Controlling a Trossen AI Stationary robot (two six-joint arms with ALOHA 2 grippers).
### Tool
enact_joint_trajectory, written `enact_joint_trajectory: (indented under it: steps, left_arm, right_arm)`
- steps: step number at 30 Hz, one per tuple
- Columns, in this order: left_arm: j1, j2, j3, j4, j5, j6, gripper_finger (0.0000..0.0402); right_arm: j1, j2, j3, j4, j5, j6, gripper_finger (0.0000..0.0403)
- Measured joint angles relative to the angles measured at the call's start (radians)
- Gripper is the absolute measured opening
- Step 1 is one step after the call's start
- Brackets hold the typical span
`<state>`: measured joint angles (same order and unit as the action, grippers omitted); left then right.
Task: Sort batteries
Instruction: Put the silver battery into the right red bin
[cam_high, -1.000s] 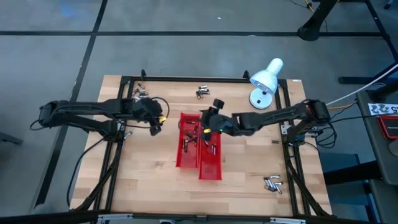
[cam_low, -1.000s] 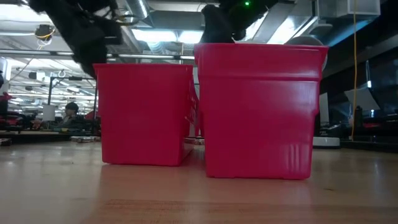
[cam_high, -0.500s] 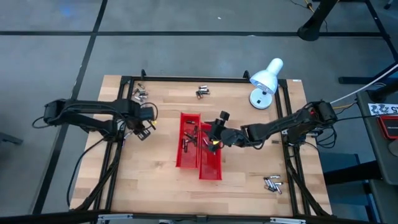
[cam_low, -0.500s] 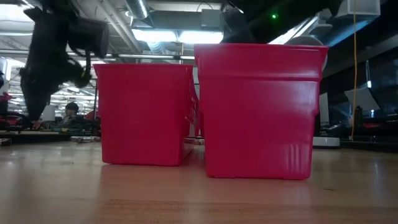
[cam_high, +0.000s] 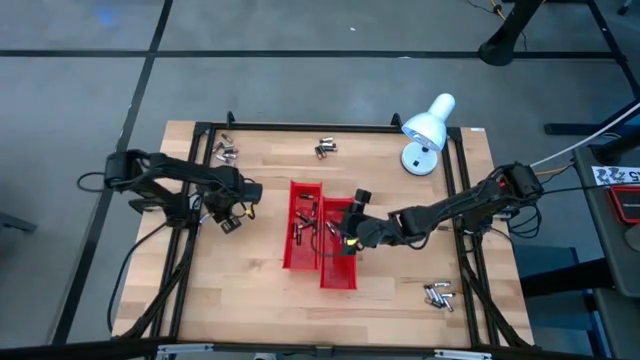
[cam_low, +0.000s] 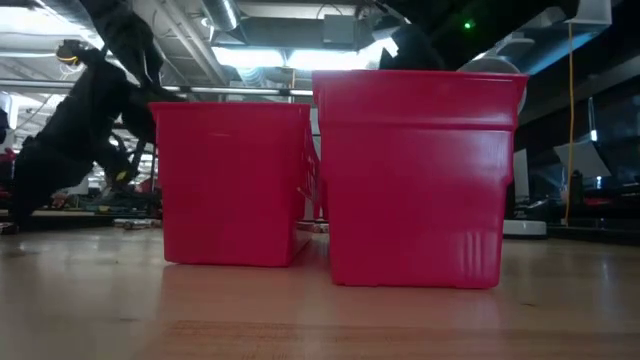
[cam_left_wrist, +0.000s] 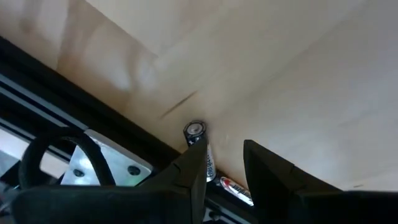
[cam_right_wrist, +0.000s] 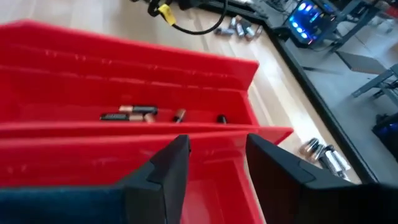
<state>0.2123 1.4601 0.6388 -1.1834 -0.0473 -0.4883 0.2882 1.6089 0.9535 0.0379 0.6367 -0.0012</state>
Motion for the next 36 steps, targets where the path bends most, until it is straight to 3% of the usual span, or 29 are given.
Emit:
enact_joint_trajectory:
  steps: [12, 25, 36]
  left_arm:
    - [0.0, 0.144, 0.0, -0.002, -0.034, -0.002, 0.0095]
    - [0.001, 0.141, 0.081, -0.092, -0.045, 0.05, 0.0099]
    - [0.155, 0.226, 0.08, -0.099, -0.005, 0.212, 0.0174]
  right_arm:
    - [0.015, 0.0, 0.0, -0.082, 0.026, 0.051, 0.0163]
    - [0.013, 0.0, 0.0, -0.083, 0.026, 0.053, 0.0163]
    - [0.013, 0.0, 0.0, -0.101, 0.022, 0.066, 0.0163]
